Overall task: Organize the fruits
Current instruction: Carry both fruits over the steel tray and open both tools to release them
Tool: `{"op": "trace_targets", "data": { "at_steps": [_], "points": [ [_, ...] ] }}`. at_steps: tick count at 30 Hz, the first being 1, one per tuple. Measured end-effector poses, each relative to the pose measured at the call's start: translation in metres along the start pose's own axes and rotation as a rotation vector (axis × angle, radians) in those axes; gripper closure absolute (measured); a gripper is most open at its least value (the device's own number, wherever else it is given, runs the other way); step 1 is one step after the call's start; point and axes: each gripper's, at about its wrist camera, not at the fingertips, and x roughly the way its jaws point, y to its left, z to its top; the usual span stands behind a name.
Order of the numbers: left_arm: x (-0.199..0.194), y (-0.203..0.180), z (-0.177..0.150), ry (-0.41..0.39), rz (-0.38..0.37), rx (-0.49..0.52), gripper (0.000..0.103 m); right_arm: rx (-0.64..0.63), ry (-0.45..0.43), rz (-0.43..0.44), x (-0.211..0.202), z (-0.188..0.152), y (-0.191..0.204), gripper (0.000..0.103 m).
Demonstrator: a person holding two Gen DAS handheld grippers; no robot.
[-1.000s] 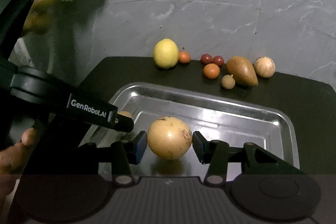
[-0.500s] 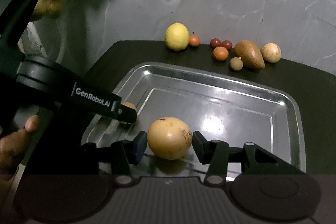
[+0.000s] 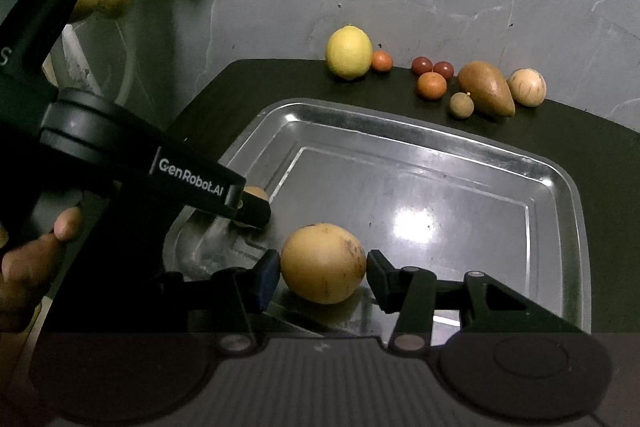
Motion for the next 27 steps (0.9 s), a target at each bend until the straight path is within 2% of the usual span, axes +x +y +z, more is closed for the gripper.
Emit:
{"op": "trace_targets", "data": {
  "at_steps": [8,9,11,15,17,20,25,27],
  "points": [
    [0.002,-0.002,-0.001,0.006,0.005,0.009,0.072,0.006,0.002,0.006,0.0,0.0,0.0,0.047],
    [0.002,-0.003,-0.001,0.008,0.007,0.009,0.068,0.006,0.002,0.005,-0.001,-0.001,0.0,0.046],
    [0.001,-0.004,-0.001,0.013,0.016,0.012,0.051,0.011,0.004,-0.002,-0.001,-0.001,0.001,0.038],
    [-0.006,-0.003,-0.002,0.001,-0.001,0.032,0.039,0.016,0.004,-0.013,-0.008,0.0,0.0,0.022],
    [-0.01,-0.004,-0.002,0.001,-0.011,0.042,0.028,0.014,0.013,-0.024,-0.012,0.0,0.0,0.017],
    [-0.016,-0.005,-0.002,-0.001,-0.011,0.063,0.023,0.016,0.029,-0.041,-0.016,0.001,0.0,0.01],
    [-0.024,-0.001,0.0,-0.003,0.003,0.086,0.011,0.024,0.064,-0.078,-0.02,0.001,0.0,0.005],
    [-0.027,0.002,0.0,-0.007,0.018,0.091,0.01,0.029,0.084,-0.1,-0.019,0.001,-0.001,0.004]
  ]
}}
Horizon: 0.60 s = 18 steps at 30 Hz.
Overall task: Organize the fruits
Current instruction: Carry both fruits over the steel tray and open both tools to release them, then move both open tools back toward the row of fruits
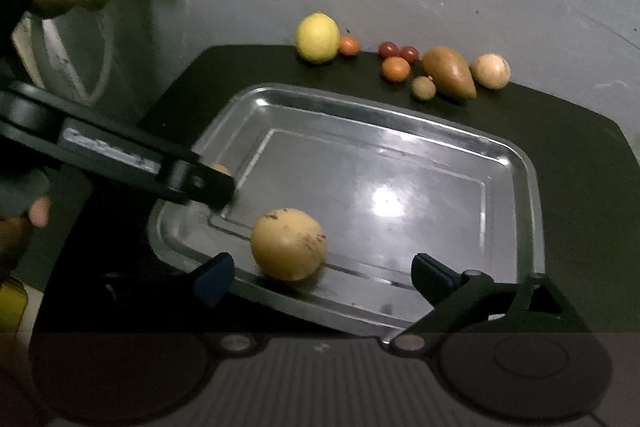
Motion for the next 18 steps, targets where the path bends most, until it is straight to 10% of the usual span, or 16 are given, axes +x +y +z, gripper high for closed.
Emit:
{"op": "trace_targets", "data": {
  "at_steps": [18],
  "points": [
    [0.009,0.044,0.011,-0.026,0.183,-0.124,0.001,-0.012,0.001,-0.132,0.013,0.018,0.004,0.0]
  ]
}}
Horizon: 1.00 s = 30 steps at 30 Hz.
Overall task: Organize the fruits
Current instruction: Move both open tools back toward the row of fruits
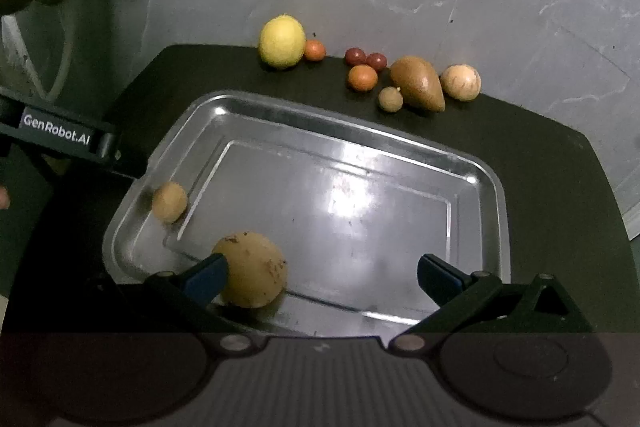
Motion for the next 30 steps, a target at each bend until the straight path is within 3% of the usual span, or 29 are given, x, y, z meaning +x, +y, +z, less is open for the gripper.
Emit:
{"op": "trace_targets", "data": {
  "at_steps": [11,30],
  "points": [
    [0.018,0.007,0.023,0.007,0.056,-0.049,0.001,0.024,-0.042,0.047,0.012,0.018,-0.01,0.0],
    [0.051,-0.039,0.091,-0.056,0.033,0.005,0.001,0.152,-0.127,0.077,0.057,0.056,-0.057,0.002]
  ]
}}
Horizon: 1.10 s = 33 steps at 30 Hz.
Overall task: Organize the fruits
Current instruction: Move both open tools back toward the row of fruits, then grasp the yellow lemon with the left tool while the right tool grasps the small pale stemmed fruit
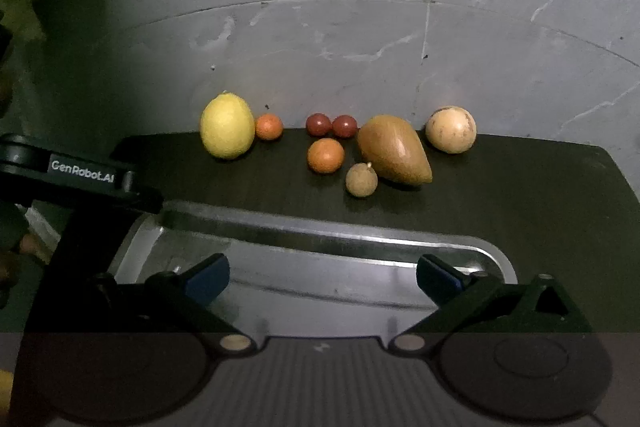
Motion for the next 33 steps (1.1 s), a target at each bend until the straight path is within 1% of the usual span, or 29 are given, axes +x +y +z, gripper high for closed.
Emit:
{"op": "trace_targets", "data": {
  "at_steps": [4,7,12,15,21,23,25,30,33],
  "points": [
    [0.01,-0.009,0.014,-0.014,-0.001,0.013,0.001,0.015,-0.016,0.007,0.013,0.01,-0.005,0.004],
    [0.018,-0.016,0.023,-0.024,-0.003,0.021,0.001,0.03,-0.019,0.013,0.023,0.018,-0.009,0.009],
    [0.028,-0.026,0.036,-0.039,-0.006,0.032,0.001,0.058,-0.016,0.02,0.04,0.027,-0.017,0.014],
    [0.032,-0.031,0.041,-0.053,-0.014,0.04,0.001,0.073,-0.012,0.016,0.049,0.029,-0.021,0.019],
    [0.041,-0.038,0.051,-0.071,-0.039,0.055,0.001,0.092,-0.007,0.012,0.061,0.031,-0.024,0.032],
    [0.043,-0.041,0.052,-0.074,-0.047,0.061,0.003,0.096,-0.007,0.01,0.064,0.032,-0.024,0.038],
    [0.045,-0.043,0.054,-0.078,-0.05,0.067,0.005,0.099,-0.005,0.008,0.067,0.032,-0.024,0.04],
    [0.05,-0.046,0.055,-0.081,-0.056,0.071,0.01,0.105,-0.001,0.006,0.073,0.034,-0.025,0.045],
    [0.053,-0.048,0.055,-0.08,-0.061,0.069,0.016,0.107,0.001,0.005,0.075,0.035,-0.024,0.048]
  ]
}}
